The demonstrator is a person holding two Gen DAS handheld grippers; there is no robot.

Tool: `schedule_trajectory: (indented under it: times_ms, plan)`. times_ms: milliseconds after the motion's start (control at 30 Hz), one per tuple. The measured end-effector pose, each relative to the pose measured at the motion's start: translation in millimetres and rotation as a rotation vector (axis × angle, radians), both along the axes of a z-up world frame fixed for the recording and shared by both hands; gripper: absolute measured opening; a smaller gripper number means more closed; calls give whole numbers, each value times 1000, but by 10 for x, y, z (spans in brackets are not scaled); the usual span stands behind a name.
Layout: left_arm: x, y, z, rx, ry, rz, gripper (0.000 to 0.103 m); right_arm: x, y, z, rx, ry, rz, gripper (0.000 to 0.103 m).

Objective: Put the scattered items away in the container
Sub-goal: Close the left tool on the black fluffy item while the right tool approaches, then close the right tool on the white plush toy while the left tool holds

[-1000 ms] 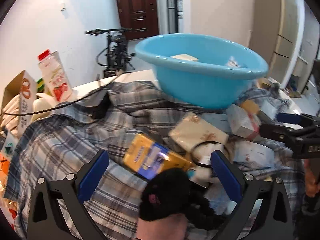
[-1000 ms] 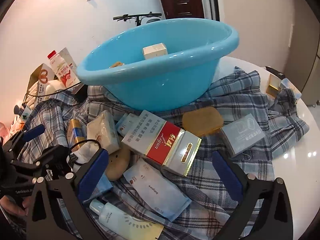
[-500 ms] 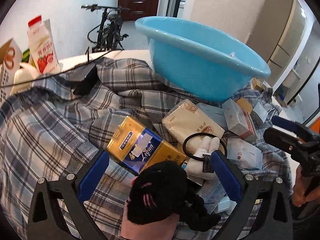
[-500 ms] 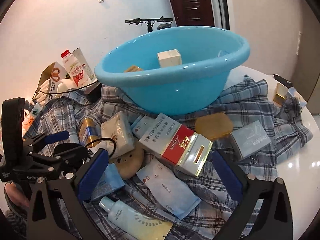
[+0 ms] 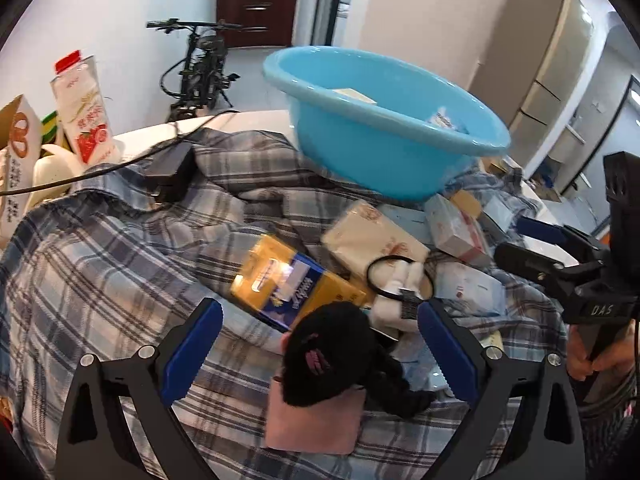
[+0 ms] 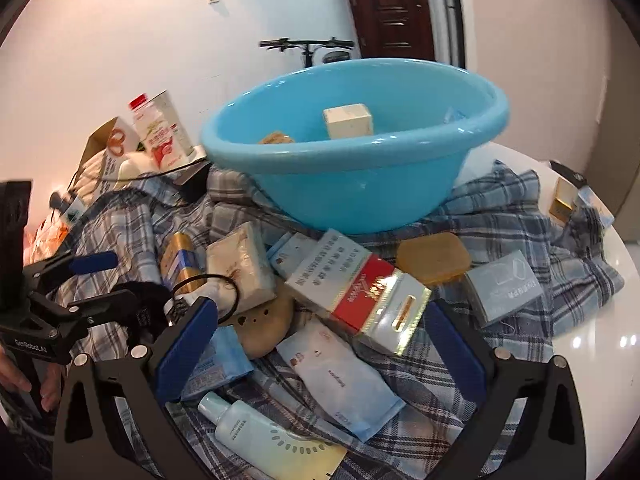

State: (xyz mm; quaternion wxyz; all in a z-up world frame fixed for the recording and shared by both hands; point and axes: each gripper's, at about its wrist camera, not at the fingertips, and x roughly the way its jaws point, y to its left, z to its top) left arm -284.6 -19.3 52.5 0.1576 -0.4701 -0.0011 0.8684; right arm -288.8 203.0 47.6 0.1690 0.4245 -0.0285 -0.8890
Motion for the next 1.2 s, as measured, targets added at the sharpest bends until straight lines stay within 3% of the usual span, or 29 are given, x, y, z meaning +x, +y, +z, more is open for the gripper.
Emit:
schedule_trajectory:
  times_ms: [167,267,400,467,633,767,1000,1100,1200]
  plan:
    - [17,185,-101,-85,4,-45,100,77,-126,46,27,33,62,103]
    - [-14,229,-198,-77,-27,-56,97,96,-120,71,12,38,72,103]
    - [-48,166,-256,-29,-75,-39,47,104,-80,116,7,61,54,103]
    - [-29,118,-203,-32,-56,-23,37,95,-51,123,-9,61,46,103]
    - [76,-9,31,-82,47,28,36,100,-69,118,-9,68,43,103]
    - [110,-205,192,-68,109,107,36,167,-244,101,-30,88,126,103]
    - [25,-360,169,-31,83,150,36,279,-688,-64,-11,125,254,100]
    - [21,-358,132,-37,72,150,36,251,-811,-150,32,163,219,87]
    - [22,-353,121,-45,71,152,36,157,-812,-245,35,137,183,86]
